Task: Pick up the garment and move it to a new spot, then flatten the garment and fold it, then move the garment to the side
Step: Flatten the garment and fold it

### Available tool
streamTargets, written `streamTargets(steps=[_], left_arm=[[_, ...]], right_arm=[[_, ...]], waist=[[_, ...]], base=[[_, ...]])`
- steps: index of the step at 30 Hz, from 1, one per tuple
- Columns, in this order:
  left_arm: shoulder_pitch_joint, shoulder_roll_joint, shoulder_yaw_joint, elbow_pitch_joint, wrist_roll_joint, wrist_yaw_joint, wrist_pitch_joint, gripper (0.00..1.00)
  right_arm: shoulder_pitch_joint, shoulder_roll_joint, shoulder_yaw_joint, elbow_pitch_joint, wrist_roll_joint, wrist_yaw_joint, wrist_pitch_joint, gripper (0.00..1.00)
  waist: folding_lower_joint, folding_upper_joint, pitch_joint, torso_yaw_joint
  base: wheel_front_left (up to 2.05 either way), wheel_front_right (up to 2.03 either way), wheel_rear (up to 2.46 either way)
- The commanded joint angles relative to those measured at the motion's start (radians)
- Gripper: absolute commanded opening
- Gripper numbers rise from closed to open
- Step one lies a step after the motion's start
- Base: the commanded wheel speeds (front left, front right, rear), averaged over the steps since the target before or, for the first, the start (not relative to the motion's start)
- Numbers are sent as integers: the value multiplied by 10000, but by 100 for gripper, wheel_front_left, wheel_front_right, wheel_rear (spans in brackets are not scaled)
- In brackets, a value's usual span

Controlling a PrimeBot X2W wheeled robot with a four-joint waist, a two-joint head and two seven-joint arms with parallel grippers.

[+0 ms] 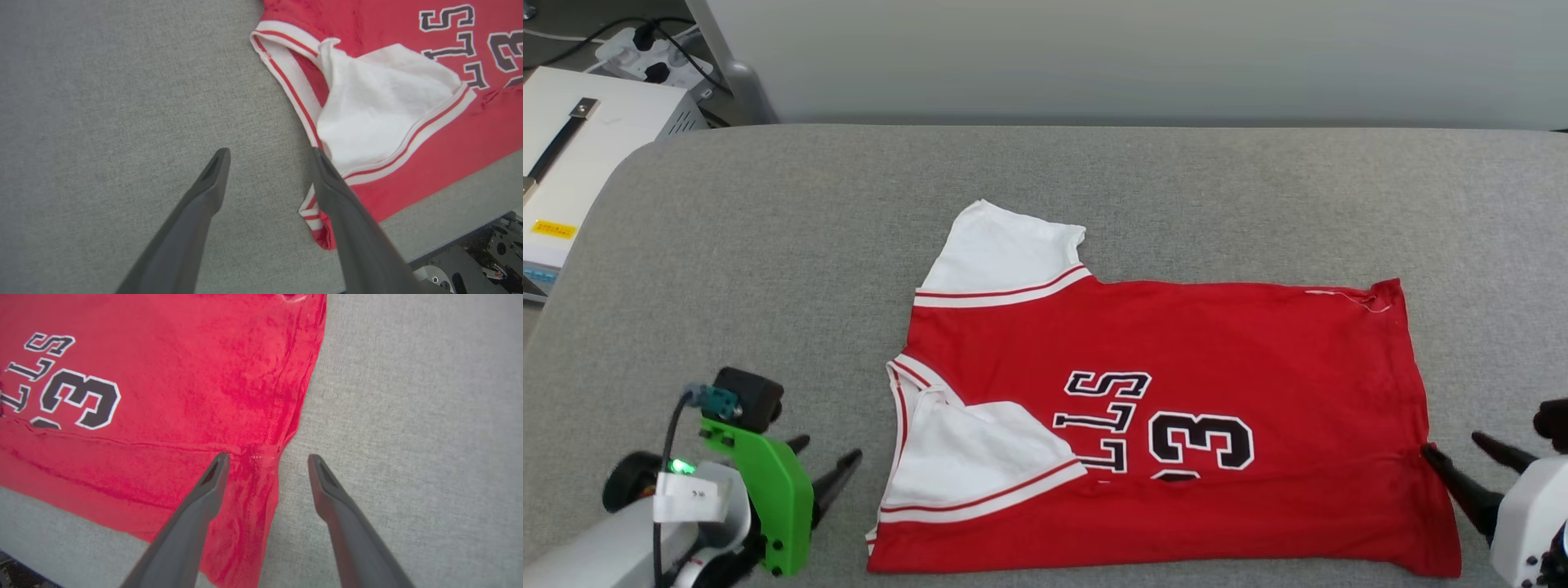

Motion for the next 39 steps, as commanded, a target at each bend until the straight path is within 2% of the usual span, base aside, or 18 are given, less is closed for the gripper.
streamTargets(steps=[1,5,9,14,19,22,26,32,35,39], left_arm=[[-337,179,167,-166,304,87,-182,100],[-1052,307,666,-341,712,333,-660,100],[-1942,-17,1028,-150,855,220,-809,100],[-3505,-666,1315,648,1290,-94,-835,100],[-5166,-1359,1414,1805,1599,-542,-497,100],[-6077,-1719,1289,2596,1609,-897,222,100],[-7279,-2260,978,3801,1379,-1295,1923,100],[-8420,-2818,556,5165,775,-1648,4513,100],[-8742,-2900,336,5574,746,-1730,5270,100],[-8879,-2943,79,6054,857,-1815,5618,100]], right_arm=[[-193,120,-293,-118,-309,-15,-420,100],[-485,609,-1260,-581,-1299,-15,-1493,100],[-783,1477,-2127,-1234,-2397,-15,-2435,100],[-1024,2528,-2757,-2145,-3491,-15,-3245,100],[-1155,3099,-2826,-2776,-4132,-15,-3825,100],[-1254,3265,-2713,-2909,-4266,-15,-3937,100],[-1535,3227,-2496,-2959,-4318,-15,-3988,100],[-2104,3187,-2233,-2878,-4181,-15,-4123,100],[-2308,3182,-2185,-2772,-4120,-15,-4199,100],[-2510,3209,-2110,-2604,-4023,-15,-4312,100]], waist=[[0,0,-66,-34],[0,0,-13,-181],[0,0,253,-405],[0,0,902,-754],[0,0,1648,-1109],[0,0,2075,-1345],[0,0,2694,-1605],[0,0,3434,-1994],[0,0,3700,-2128],[0,0,3952,-2247]], base=[[0,0,0],[0,0,0],[0,0,0],[0,0,0],[0,0,0],[0,0,0],[0,0,0],[0,0,0],[0,0,0],[0,0,0]])
